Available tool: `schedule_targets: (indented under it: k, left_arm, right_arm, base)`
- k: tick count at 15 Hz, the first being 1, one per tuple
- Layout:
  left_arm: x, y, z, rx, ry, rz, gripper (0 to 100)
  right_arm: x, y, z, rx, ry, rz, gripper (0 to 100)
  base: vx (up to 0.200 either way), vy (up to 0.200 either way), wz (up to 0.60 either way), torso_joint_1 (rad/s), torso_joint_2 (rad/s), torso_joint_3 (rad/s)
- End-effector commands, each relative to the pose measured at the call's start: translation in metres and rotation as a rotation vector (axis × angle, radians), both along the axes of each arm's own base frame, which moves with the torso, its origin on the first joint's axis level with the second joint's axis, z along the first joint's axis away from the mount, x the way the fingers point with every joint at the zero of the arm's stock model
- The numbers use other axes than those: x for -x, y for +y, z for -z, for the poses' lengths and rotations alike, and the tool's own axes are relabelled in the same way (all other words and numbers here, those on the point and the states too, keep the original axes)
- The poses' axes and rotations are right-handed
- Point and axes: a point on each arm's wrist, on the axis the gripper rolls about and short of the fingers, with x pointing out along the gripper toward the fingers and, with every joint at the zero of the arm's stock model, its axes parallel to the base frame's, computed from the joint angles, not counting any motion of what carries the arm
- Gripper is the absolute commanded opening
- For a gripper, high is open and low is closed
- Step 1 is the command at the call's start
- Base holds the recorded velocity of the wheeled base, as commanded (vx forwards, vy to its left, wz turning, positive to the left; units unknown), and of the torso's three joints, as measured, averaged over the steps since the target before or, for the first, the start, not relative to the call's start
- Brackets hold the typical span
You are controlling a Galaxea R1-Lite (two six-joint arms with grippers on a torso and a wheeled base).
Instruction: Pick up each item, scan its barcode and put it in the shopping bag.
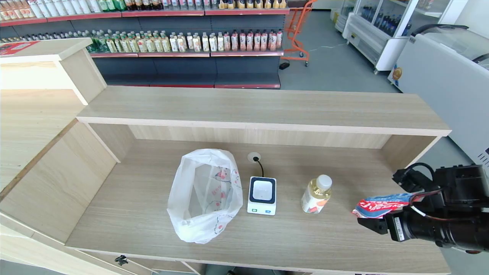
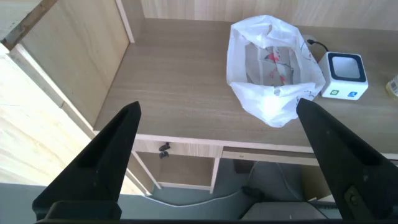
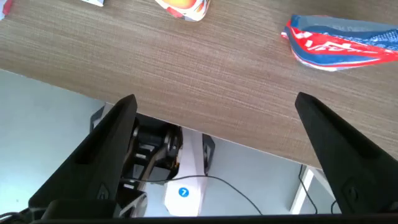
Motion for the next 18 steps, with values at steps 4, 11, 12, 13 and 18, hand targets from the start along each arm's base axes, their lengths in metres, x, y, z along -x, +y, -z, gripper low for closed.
schedule_targets:
  k: [4,11,12,13,18]
  left_arm:
    - [0.0,0.0,0.0,0.0,0.0,0.0,100]
    - [0.0,0.0,0.0,0.0,0.0,0.002,100]
    - [0.0,0.0,0.0,0.0,0.0,0.0,100]
    - [0.0,0.0,0.0,0.0,0.0,0.0,100]
    - [0.0,0.0,0.0,0.0,0.0,0.0,100]
  right_arm:
    - [-0.038,0.018,0.047,0.004,0.023,-0.055,100]
    - [-0.071,0.046,0.08,-0.025,-0.066,-0.117,100]
    - [-0.075,0.051,0.086,-0.03,-0.088,-0.129,100]
    - [-0.079,0.055,0.09,-0.034,-0.112,-0.138,100]
    - [-0.086,0.065,0.104,-0.042,-0.161,-0.16,100]
  base:
    - [0.0,0.0,0.0,0.0,0.0,0.0]
    - [0.0,0.0,0.0,0.0,0.0,0.0]
    - [0.0,0.0,0.0,0.0,0.0,0.0]
    - [0.0,0.0,0.0,0.0,0.0,0.0]
    - [0.0,0.0,0.0,0.0,0.0,0.0]
